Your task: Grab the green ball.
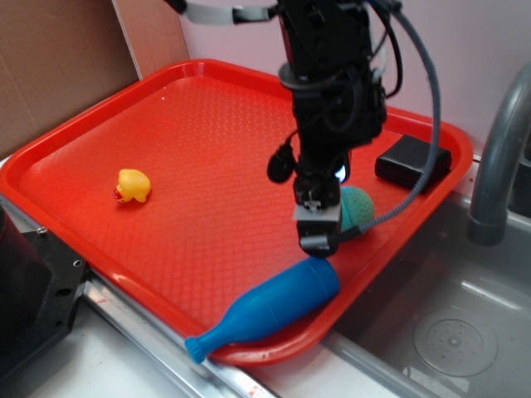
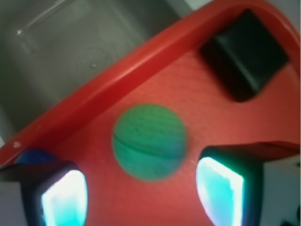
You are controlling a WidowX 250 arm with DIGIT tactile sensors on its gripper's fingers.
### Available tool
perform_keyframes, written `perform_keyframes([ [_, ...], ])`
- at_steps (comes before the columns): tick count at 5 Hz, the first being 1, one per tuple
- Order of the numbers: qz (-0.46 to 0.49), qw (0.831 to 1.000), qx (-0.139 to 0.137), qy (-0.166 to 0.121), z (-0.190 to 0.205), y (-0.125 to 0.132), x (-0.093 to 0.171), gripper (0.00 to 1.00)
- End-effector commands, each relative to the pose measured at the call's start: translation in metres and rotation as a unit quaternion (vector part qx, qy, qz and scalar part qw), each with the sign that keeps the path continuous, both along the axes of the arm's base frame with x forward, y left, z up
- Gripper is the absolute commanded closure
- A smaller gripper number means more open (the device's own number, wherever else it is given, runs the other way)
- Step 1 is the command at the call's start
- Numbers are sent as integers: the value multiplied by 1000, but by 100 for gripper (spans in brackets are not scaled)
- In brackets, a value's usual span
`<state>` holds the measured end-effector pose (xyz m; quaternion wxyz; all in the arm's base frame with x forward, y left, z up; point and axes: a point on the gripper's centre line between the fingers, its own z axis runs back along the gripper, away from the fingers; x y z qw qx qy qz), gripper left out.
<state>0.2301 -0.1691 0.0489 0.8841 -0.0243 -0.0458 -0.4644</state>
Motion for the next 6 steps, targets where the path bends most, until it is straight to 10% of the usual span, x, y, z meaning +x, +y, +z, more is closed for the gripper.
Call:
perform_keyframes([
  [1, -12, 1000, 11, -9, -21, -7, -2, 0],
  [2, -6, 1000, 16, -8, -24, -3, 4, 0],
  [3, 11, 1000, 23, -8, -24, 0, 7, 100],
  [6, 114, 993, -4, -8, 39, 38, -2, 100],
])
